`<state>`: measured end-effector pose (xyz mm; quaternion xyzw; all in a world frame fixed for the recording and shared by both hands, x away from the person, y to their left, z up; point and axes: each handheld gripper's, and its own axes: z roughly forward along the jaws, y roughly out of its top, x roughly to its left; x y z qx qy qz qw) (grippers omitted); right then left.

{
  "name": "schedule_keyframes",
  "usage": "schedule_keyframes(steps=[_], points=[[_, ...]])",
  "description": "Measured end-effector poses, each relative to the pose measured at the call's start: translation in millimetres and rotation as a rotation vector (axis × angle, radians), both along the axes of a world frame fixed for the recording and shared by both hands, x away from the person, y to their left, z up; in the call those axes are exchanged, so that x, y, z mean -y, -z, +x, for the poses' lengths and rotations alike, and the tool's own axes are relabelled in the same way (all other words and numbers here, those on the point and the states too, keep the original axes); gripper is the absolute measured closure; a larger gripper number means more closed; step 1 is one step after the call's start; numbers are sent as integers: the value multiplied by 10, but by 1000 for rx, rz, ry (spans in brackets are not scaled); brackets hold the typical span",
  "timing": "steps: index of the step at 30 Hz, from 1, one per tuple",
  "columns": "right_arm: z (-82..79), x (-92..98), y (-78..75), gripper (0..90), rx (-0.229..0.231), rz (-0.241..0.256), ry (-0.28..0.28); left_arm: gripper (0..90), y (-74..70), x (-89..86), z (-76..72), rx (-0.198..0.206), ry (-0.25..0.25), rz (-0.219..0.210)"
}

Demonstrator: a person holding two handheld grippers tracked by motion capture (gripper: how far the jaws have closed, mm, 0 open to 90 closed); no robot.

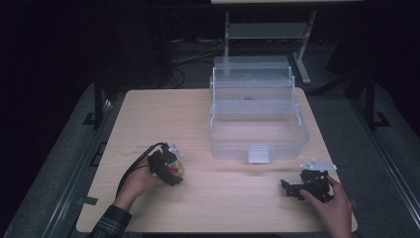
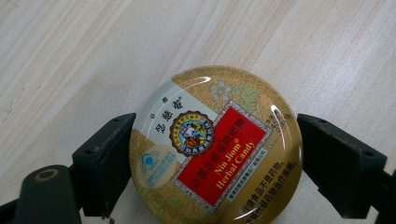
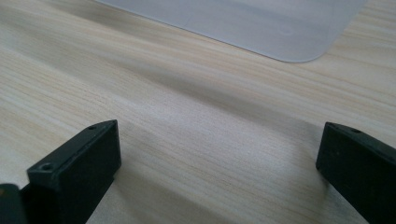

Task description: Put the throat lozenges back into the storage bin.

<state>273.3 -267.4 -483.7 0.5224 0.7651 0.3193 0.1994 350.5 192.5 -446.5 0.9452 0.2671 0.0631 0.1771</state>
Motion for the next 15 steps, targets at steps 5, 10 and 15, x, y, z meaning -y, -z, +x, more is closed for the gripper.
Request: schedule_keyframes(steps=[5,10,15], points=[[0,0,0,0,0,0,0,165,-4,-7,2,4,-4,-1],[0,0,0,0,0,0,0,191,-8,-13,3,2,-9,-6],[0,0,0,0,0,0,0,194,-11,-16,5,-1,-9,-7]])
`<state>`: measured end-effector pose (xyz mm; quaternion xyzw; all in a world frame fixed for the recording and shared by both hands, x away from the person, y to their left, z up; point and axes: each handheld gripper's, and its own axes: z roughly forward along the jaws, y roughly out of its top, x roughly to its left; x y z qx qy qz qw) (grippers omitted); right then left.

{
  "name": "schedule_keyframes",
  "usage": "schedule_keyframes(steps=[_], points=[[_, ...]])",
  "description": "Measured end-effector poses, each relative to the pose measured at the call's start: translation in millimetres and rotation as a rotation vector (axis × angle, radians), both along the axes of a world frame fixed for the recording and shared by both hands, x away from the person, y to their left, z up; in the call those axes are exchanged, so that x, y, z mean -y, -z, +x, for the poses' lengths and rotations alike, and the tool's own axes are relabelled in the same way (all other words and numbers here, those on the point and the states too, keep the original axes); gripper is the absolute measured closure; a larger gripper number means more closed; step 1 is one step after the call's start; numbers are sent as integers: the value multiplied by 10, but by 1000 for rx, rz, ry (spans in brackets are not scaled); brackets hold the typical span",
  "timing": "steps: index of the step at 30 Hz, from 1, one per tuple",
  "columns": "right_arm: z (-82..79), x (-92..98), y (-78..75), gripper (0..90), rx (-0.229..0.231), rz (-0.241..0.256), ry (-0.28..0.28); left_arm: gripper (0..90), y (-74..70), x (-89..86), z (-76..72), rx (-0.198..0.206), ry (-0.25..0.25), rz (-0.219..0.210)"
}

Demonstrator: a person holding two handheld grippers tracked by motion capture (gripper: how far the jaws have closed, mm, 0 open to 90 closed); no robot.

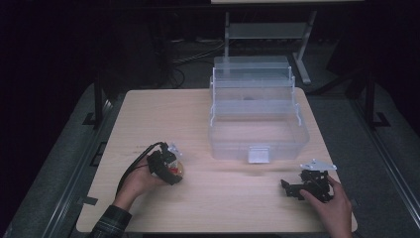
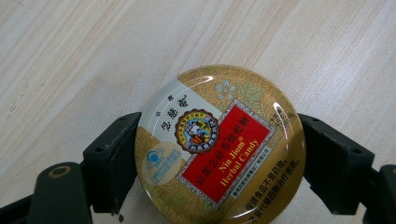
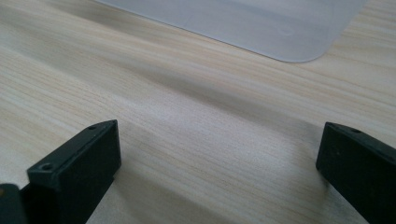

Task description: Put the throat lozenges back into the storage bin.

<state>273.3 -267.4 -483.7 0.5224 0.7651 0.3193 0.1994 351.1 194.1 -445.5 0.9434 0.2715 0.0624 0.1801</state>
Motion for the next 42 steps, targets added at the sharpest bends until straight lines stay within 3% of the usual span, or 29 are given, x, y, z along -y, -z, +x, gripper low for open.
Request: schedule_keyframes(steps=[17,36,42], points=[[0,0,0,0,0,0,0,196,-58,-48,10,-3,-15,-33],[0,0,0,0,0,-1,0,196,-270,-31,28,24,-15,-95],[0,0,0,0,0,0,0,197,-322,-6,34,31,-9,-97]])
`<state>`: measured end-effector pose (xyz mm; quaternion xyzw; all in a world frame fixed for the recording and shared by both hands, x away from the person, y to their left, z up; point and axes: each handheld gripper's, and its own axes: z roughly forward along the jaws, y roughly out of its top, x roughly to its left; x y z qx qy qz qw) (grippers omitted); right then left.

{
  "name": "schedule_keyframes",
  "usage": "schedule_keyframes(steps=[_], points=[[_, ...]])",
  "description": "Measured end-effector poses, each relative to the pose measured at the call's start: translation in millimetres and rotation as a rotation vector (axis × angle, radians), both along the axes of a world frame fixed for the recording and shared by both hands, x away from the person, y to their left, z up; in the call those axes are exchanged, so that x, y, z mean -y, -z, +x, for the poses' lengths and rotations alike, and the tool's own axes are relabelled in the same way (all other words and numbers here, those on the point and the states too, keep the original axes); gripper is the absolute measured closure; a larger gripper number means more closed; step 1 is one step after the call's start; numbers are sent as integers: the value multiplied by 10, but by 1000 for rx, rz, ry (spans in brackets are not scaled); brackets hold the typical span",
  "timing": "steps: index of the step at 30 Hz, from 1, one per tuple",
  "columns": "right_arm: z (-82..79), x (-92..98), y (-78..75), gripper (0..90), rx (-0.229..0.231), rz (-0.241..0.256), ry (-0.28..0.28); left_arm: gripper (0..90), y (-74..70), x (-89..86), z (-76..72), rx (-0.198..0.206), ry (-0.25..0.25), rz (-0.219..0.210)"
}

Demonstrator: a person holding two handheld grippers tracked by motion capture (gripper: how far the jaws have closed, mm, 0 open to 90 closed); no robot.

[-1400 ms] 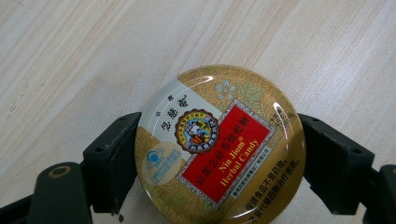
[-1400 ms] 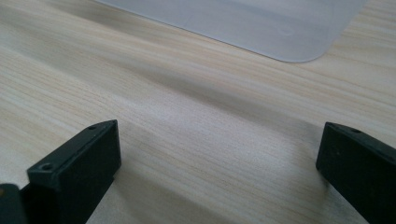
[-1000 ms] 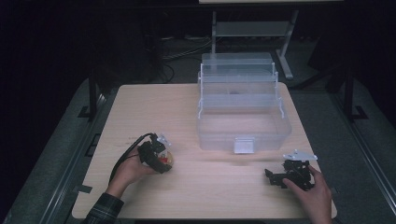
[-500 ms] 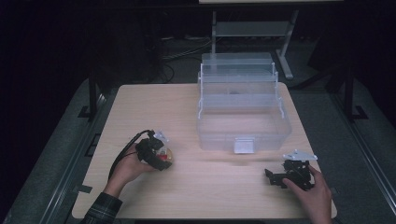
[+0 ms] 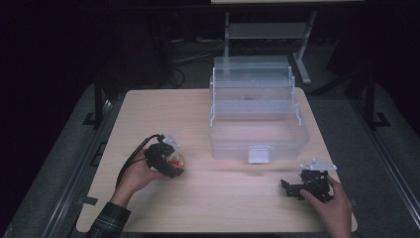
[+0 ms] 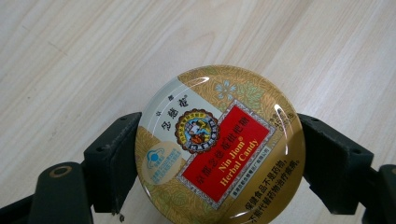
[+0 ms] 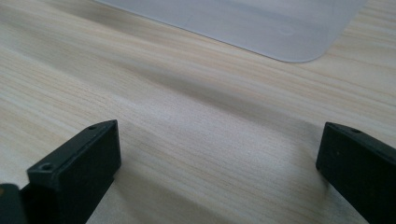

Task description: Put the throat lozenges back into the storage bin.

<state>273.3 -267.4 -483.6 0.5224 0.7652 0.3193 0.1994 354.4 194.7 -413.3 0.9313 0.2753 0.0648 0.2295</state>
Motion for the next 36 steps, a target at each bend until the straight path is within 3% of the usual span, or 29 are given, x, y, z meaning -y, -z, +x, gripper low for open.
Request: schedule_keyframes(steps=[15,36], points=[[0,0,0,0,0,0,0,196,-115,74,16,5,15,-17],[0,1,0,0,1,-1,-2,197,-440,197,94,43,37,-42]])
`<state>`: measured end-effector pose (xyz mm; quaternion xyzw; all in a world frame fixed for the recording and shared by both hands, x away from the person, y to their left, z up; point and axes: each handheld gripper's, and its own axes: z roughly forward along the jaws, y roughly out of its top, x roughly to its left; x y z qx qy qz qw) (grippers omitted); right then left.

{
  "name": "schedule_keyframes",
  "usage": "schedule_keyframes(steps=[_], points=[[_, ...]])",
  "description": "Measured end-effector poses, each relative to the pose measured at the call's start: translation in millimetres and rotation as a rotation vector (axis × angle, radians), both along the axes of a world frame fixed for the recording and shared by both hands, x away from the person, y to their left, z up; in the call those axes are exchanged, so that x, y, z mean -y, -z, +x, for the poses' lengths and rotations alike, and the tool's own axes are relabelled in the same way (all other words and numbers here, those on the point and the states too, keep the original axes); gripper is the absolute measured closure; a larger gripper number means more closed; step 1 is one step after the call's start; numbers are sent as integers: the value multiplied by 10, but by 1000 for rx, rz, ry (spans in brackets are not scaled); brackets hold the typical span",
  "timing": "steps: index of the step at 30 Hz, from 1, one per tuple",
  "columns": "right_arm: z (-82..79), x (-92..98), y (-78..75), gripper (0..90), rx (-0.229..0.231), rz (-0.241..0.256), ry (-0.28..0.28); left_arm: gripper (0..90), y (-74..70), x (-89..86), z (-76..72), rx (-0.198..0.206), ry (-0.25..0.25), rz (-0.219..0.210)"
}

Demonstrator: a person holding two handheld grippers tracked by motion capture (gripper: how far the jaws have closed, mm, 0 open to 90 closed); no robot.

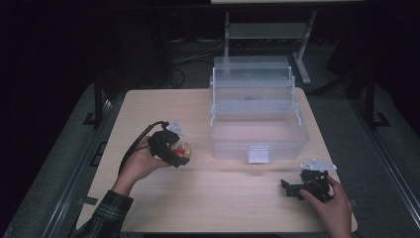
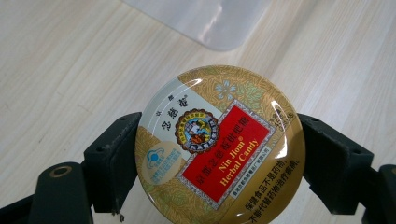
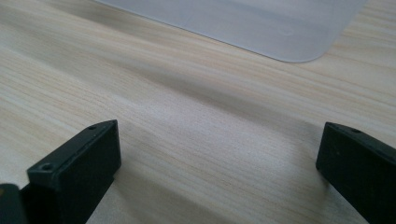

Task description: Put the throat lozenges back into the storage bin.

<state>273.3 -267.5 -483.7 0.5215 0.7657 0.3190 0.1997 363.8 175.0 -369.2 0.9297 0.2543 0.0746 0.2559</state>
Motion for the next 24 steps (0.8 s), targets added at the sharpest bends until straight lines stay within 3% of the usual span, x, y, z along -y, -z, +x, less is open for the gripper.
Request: schedule_keyframes(steps=[24], points=[[1,0,0,0,2,0,1,197,-371,205,119,39,39,5]])
